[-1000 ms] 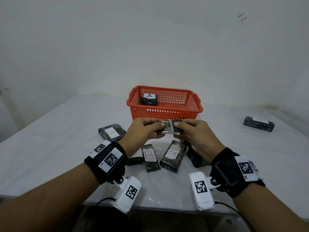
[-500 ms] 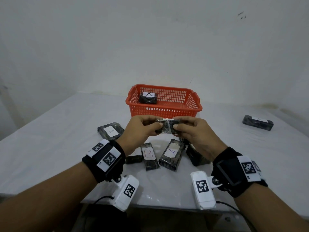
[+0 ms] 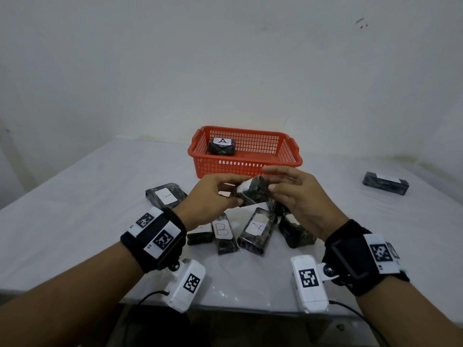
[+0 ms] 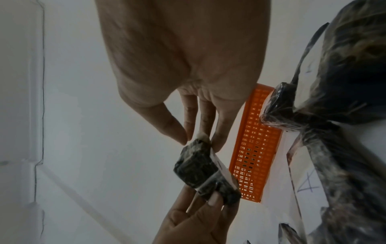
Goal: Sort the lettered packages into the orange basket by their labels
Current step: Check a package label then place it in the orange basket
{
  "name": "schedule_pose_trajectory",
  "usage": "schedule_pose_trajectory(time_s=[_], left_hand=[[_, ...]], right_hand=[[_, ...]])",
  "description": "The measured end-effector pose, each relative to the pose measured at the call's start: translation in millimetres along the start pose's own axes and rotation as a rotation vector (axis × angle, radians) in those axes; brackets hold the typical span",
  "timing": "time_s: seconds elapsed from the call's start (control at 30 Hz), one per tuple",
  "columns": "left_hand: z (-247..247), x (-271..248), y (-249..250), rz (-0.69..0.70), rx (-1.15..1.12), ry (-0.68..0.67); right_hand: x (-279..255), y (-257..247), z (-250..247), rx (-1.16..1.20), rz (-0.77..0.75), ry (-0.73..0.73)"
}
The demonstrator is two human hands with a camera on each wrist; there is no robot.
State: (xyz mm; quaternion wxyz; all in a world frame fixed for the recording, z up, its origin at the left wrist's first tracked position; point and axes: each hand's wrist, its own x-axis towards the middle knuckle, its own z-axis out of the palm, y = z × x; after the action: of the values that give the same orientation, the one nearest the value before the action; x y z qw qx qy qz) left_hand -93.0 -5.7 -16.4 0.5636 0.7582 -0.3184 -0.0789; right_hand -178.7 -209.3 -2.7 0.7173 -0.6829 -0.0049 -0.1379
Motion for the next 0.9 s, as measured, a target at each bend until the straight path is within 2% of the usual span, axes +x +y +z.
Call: schedule_pose_trajectory(time_s=[0.1,0.27,0.4,0.53,0.6,0.7,0.8,0.9], left_hand=[[1.2,0.4,0.8,0.016,0.022,0.016],[3.5,0.3,3.0,0.079,-0.049,0.020],[3.4,-2.2,6.8,0.102,-0.075,-0.058],[2.5,-6.8,9.3,0.002,-0.241,-0.170],[3.2,-7.2,8.1,-0.017,-0.251,-0.152],[4.9,-5.4,5.3,-0.020,-0.231,-0.054],[7.3,-4.0,4.1,-0.032,-0.225,-0.012],[8.0,-3.5,4.6,-0.050,-0.263,-0.038]], right_hand=[[0.5,1.6,1.0,-0.054,0.011,0.007],[-1.9,7.2,11.3,-0.054,0.212,-0.111],[-2.3,8.2,15.8,-0.063,0.115,-0.067],[-1.9,6.0,10.5,-0.129,0.041,-0.016],[-2.6,5.1,7.6,-0.143,0.046,-0.040],[-4.3,4.0,7.0,-0.073,0.083,-0.098],[-4.8,6.4,9.9,-0.112,0.034,-0.037],[-4.2,10.6,9.8,-0.192,-0.038,0.035]])
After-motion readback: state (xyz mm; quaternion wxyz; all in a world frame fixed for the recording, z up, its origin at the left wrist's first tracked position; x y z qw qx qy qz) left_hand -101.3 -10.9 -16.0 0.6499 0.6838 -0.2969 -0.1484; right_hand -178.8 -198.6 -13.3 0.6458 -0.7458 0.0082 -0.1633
